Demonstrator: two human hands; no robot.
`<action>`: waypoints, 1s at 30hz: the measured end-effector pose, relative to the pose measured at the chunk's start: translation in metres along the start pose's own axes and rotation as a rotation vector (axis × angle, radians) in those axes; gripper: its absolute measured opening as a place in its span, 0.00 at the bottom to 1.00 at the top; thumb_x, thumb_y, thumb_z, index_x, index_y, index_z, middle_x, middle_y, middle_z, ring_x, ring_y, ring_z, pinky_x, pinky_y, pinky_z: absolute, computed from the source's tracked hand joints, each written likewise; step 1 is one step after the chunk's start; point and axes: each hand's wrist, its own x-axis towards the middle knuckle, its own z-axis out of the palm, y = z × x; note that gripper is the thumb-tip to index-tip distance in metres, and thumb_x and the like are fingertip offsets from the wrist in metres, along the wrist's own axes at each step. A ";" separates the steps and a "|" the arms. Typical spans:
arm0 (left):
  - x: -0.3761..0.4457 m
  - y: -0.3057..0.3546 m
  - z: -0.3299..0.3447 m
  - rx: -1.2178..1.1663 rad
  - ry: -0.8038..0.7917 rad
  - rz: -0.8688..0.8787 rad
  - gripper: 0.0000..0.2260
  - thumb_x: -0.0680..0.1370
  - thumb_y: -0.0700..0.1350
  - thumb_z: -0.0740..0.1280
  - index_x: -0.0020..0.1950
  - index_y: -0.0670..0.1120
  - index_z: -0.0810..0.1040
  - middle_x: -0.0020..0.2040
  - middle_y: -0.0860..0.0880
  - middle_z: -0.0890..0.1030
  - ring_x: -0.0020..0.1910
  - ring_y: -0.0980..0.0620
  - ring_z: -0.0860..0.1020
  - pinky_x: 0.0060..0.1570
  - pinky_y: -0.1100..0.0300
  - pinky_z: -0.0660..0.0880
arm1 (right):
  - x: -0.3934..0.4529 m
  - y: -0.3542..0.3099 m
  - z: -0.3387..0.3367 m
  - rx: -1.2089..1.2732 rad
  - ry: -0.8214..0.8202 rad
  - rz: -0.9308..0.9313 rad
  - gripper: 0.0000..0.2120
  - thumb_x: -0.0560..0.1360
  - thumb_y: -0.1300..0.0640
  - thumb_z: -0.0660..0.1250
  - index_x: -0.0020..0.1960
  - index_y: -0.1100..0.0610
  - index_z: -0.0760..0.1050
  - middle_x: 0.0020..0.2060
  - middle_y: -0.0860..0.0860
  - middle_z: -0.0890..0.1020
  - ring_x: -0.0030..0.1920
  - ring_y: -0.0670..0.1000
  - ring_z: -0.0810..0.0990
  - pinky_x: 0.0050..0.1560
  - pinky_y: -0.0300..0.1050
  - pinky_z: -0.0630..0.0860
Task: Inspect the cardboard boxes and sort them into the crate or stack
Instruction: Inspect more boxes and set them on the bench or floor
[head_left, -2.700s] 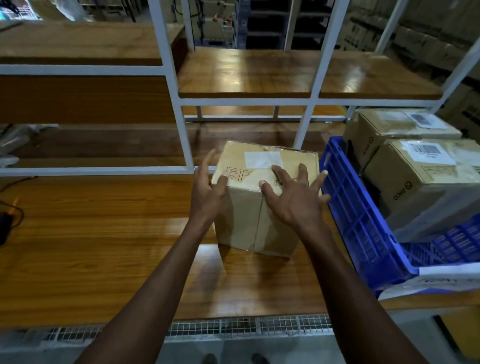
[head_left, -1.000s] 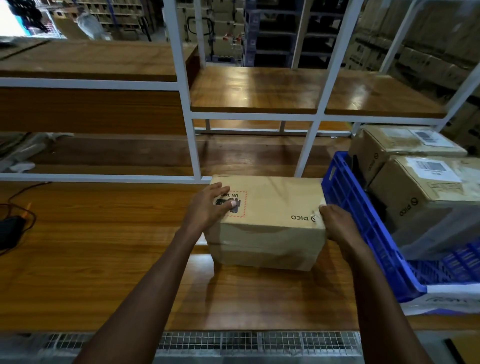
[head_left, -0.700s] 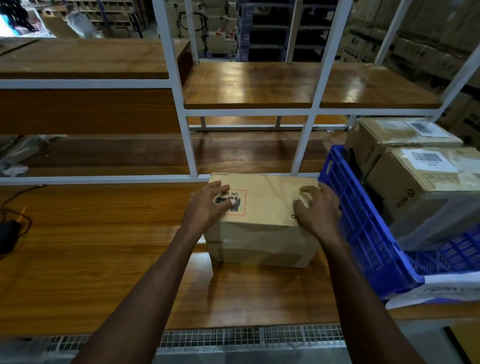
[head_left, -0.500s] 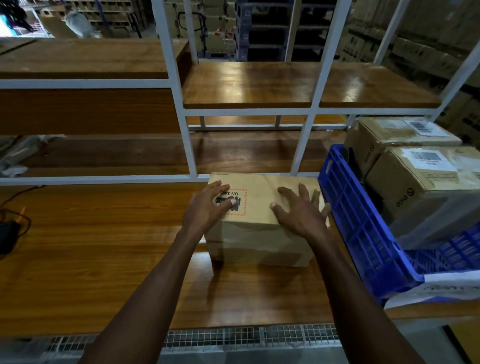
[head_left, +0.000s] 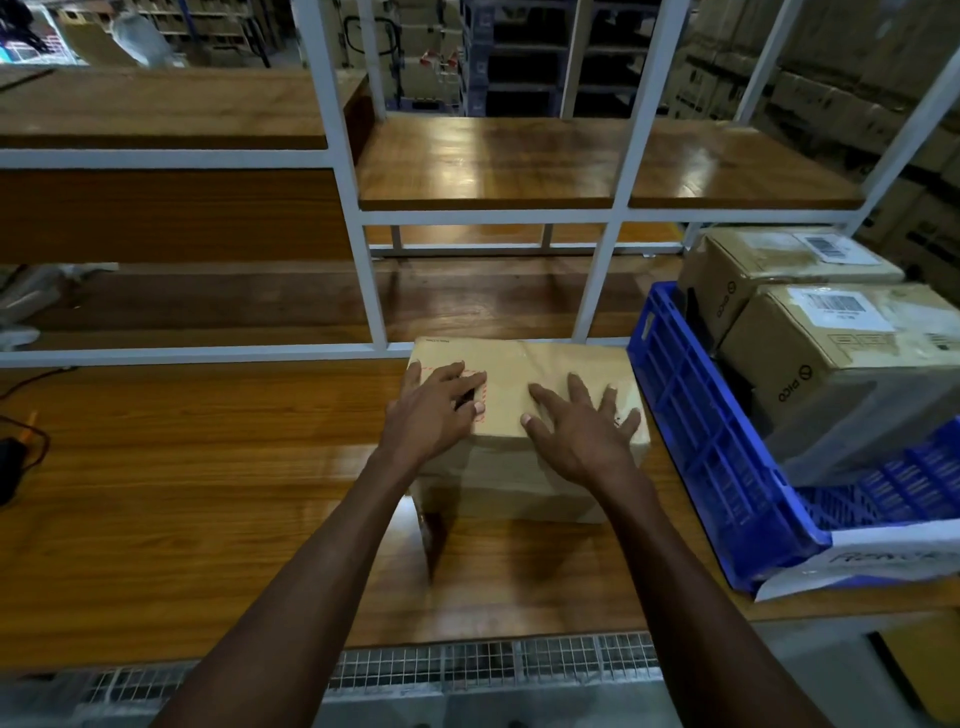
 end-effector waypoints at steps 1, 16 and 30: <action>-0.001 -0.004 -0.001 -0.056 0.026 0.014 0.24 0.82 0.58 0.64 0.78 0.62 0.67 0.83 0.55 0.59 0.82 0.42 0.50 0.73 0.35 0.59 | -0.002 0.003 0.001 0.034 0.024 0.008 0.27 0.83 0.33 0.55 0.81 0.34 0.58 0.85 0.50 0.46 0.82 0.67 0.36 0.77 0.73 0.37; -0.037 -0.025 -0.009 -0.899 0.142 -0.221 0.18 0.79 0.55 0.72 0.66 0.54 0.75 0.56 0.56 0.82 0.56 0.54 0.80 0.46 0.55 0.78 | -0.001 0.022 -0.010 0.290 0.127 0.071 0.33 0.78 0.31 0.65 0.79 0.38 0.63 0.83 0.50 0.50 0.81 0.67 0.46 0.76 0.71 0.51; -0.023 0.000 -0.078 -0.504 0.193 0.187 0.22 0.78 0.57 0.55 0.68 0.65 0.78 0.74 0.54 0.73 0.71 0.46 0.69 0.68 0.37 0.68 | 0.011 0.050 0.032 1.160 -0.188 0.071 0.27 0.83 0.37 0.60 0.80 0.41 0.62 0.71 0.46 0.75 0.63 0.49 0.79 0.57 0.53 0.82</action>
